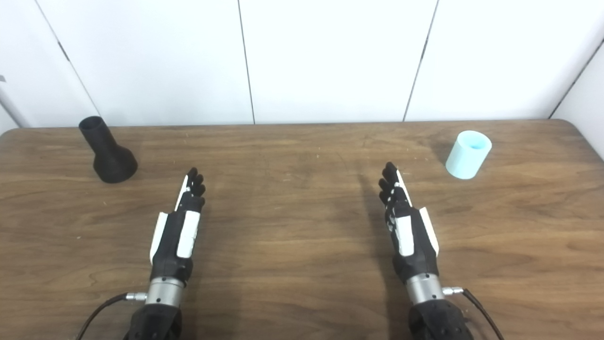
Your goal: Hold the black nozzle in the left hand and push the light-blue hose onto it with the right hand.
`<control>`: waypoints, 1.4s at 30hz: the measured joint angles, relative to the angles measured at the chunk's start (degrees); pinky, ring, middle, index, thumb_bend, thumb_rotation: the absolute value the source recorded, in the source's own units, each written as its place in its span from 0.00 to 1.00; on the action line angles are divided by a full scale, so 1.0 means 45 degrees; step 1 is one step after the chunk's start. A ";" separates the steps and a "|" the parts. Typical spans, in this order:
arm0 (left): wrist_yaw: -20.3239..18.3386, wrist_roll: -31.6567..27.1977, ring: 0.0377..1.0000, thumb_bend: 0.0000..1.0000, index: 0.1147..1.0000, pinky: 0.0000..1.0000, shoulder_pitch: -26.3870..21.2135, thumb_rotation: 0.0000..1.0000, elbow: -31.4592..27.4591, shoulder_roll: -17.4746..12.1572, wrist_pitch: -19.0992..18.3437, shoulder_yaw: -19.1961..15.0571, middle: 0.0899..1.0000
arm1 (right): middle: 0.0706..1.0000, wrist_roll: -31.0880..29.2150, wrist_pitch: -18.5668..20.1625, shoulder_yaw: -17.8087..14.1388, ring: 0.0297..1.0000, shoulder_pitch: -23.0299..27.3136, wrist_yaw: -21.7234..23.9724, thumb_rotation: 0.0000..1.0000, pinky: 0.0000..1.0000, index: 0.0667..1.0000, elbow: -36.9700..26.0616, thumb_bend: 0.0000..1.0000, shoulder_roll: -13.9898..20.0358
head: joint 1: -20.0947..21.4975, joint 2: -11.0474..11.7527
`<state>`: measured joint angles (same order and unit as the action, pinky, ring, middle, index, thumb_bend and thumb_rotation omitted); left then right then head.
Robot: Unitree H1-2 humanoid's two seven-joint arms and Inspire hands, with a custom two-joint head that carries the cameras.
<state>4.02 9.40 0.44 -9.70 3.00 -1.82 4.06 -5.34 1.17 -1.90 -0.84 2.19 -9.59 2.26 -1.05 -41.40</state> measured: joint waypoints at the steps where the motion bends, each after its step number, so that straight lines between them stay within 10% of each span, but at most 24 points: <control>1: 0.0000 0.0006 1.00 0.82 1.00 1.00 0.0000 1.00 0.0000 -0.0007 0.0000 0.0003 1.00 | 1.00 -0.0016 0.0001 -0.0004 1.00 0.0003 0.0000 1.00 1.00 1.00 0.0000 0.72 -0.0001 | 0.0000 0.0000; 19: 0.0078 0.0519 1.00 0.98 1.00 0.99 0.0003 1.00 0.0128 -0.0058 0.0003 0.0123 1.00 | 1.00 -0.0615 0.0088 -0.0146 1.00 0.0038 0.0014 1.00 1.00 1.00 0.0000 0.74 -0.0163 | -0.0195 0.0175; 33: 0.0787 0.1129 1.00 0.94 1.00 1.00 -0.0019 1.00 0.0969 0.0640 0.1424 0.0660 1.00 | 1.00 -0.1536 -0.1194 -0.0388 1.00 0.0056 0.0755 1.00 1.00 1.00 0.0875 0.71 0.0263 | -0.2264 0.2557; 42: 0.0903 0.1022 1.00 0.96 1.00 1.00 -0.0047 1.00 0.1127 0.0795 0.1669 0.0615 1.00 | 1.00 -0.1751 -0.1926 -0.0610 1.00 0.0178 0.1064 1.00 1.00 1.00 0.1264 0.71 0.0711 | -0.2247 0.2734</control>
<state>8.08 14.00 0.23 -4.63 6.58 5.69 6.83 -13.22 -7.50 -4.64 -0.03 6.97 -3.90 5.46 -11.16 -29.09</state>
